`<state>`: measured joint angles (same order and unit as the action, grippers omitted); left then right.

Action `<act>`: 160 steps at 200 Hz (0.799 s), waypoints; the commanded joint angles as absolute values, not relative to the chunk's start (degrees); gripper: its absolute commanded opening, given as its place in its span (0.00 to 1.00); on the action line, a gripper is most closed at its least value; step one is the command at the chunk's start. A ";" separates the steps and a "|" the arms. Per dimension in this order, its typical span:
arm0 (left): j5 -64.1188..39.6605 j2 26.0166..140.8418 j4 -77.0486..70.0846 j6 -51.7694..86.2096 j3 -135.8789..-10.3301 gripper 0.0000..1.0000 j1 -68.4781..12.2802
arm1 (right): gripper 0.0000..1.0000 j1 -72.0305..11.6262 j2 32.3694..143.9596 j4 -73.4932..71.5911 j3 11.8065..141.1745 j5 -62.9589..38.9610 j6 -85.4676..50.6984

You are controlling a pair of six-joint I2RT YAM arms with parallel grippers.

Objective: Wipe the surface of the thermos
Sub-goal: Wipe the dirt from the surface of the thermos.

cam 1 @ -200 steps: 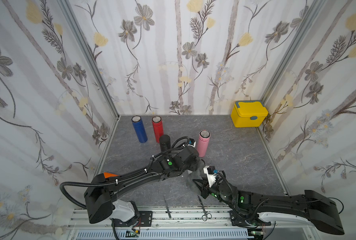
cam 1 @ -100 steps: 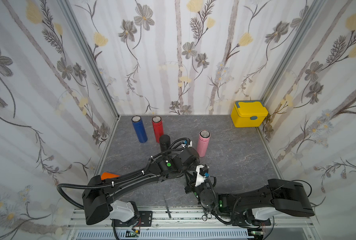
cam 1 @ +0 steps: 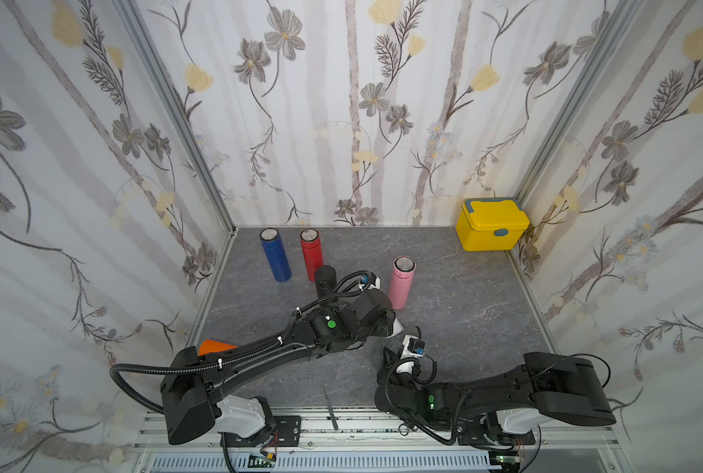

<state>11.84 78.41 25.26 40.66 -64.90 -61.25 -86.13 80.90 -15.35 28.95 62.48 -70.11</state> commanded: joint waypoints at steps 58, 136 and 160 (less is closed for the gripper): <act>4.64 72.77 23.89 25.88 -62.65 0.00 -59.22 | 0.00 -75.69 68.04 -31.37 24.78 35.20 -45.59; 1.89 75.51 33.06 13.39 -65.74 0.00 -57.30 | 0.00 -67.73 53.17 -19.76 15.77 20.24 -47.75; 2.51 77.06 36.27 12.70 -67.50 0.00 -56.10 | 0.00 -64.67 45.19 -17.27 14.94 17.53 -47.64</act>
<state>2.48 75.88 34.24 15.97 -65.41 -57.08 -66.63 50.52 -19.86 15.42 21.80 -47.92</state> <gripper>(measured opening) 0.609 0.106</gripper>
